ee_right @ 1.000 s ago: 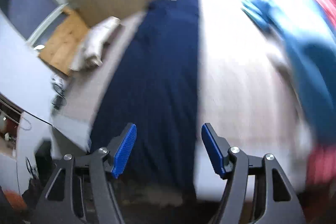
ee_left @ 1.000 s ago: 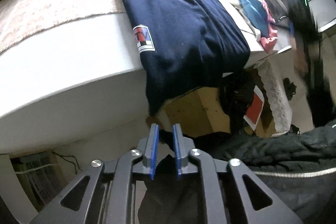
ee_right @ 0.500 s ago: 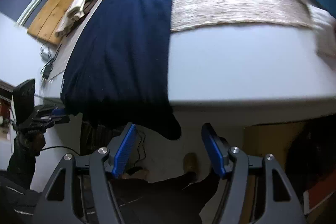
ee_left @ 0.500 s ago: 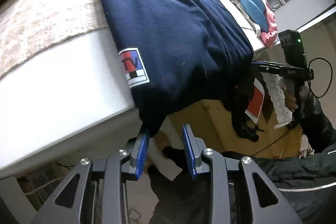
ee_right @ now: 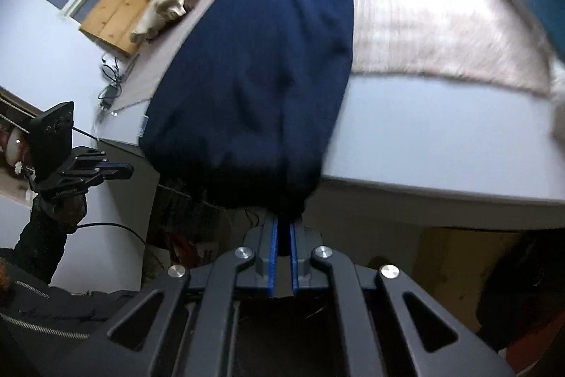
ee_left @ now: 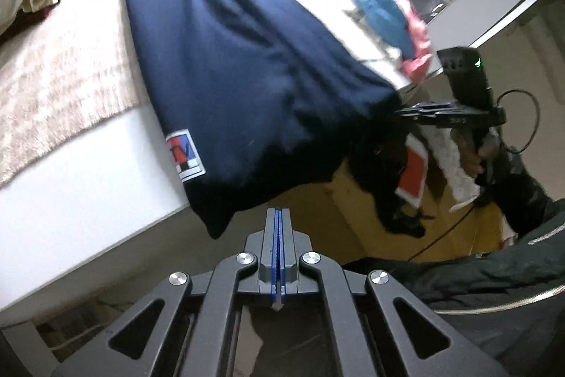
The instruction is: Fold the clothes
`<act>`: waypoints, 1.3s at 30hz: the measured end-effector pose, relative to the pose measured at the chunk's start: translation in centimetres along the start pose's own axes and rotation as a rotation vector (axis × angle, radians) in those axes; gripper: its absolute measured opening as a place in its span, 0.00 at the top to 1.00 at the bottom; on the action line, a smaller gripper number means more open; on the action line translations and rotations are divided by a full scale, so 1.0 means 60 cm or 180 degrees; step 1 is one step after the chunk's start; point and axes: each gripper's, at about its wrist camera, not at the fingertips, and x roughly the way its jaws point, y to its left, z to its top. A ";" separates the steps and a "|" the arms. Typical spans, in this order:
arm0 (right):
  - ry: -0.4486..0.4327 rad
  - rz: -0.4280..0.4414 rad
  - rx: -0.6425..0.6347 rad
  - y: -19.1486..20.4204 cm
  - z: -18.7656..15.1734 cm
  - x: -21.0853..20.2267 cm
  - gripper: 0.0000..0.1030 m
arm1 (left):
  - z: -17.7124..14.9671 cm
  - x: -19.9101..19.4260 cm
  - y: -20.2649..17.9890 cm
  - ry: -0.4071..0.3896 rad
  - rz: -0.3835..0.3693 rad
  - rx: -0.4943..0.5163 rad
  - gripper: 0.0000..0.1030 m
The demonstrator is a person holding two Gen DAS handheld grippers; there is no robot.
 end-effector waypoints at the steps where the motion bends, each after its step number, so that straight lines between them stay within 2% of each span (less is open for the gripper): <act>1: 0.0047 -0.0112 -0.0037 -0.001 -0.002 -0.002 0.80 | -0.002 -0.004 0.001 -0.0003 0.0004 0.0010 0.90; 2: 0.0120 -0.0219 -0.0072 -0.003 -0.004 0.002 0.56 | -0.006 0.000 0.006 0.0041 0.0133 0.0015 0.80; 3: 0.0162 -0.0319 -0.0098 -0.006 -0.006 0.007 0.44 | -0.007 0.009 0.013 0.0105 0.0229 -0.0001 0.63; 4: 0.0170 -0.0370 -0.0095 -0.011 -0.007 0.011 0.44 | -0.008 0.018 0.020 0.0167 0.0313 -0.0022 0.61; 6: 0.0163 -0.0363 -0.0047 -0.023 -0.006 0.020 0.44 | -0.005 0.034 0.041 0.0245 0.0337 -0.0127 0.61; 14: 0.0317 -0.0110 -0.0093 -0.038 0.010 0.064 0.44 | 0.014 0.061 0.052 0.0280 0.0060 -0.0174 0.64; 15: 0.0341 -0.0070 -0.0103 -0.034 0.015 0.073 0.44 | 0.014 0.060 0.054 0.0278 0.0012 -0.0201 0.71; 16: 0.0377 -0.0007 -0.0099 -0.031 0.018 0.082 0.44 | 0.013 0.059 0.056 0.0276 -0.0036 -0.0229 0.90; 17: 0.0412 0.0071 -0.0067 -0.032 0.018 0.086 0.51 | 0.013 0.059 0.058 0.0273 -0.0077 -0.0253 0.99; 18: 0.0444 0.0152 -0.0024 -0.034 0.017 0.088 0.78 | 0.012 0.056 0.059 0.0264 -0.0083 -0.0250 0.97; 19: 0.0475 0.0234 0.0020 -0.035 0.017 0.090 0.95 | 0.012 0.052 0.057 0.0249 -0.0093 -0.0224 0.97; 24: 0.0471 0.0539 0.0086 -0.026 0.013 0.049 0.95 | 0.021 0.011 0.025 0.0160 -0.0230 -0.0063 0.98; 29: 0.0002 0.0927 0.0357 -0.030 0.032 -0.034 0.95 | 0.040 -0.046 0.008 -0.0096 -0.0383 -0.0055 0.98; 32: -0.0253 0.1127 0.0518 -0.040 0.048 -0.066 0.95 | 0.059 -0.071 0.011 -0.0263 -0.0442 -0.0156 0.98; 35: -0.0366 0.1168 0.0632 -0.052 0.075 -0.077 0.95 | 0.089 -0.090 0.017 -0.0401 -0.0496 -0.0189 0.98; 39: -0.0443 0.1166 0.0592 -0.057 0.131 -0.081 0.95 | 0.155 -0.108 0.041 -0.0559 -0.0392 -0.0123 0.98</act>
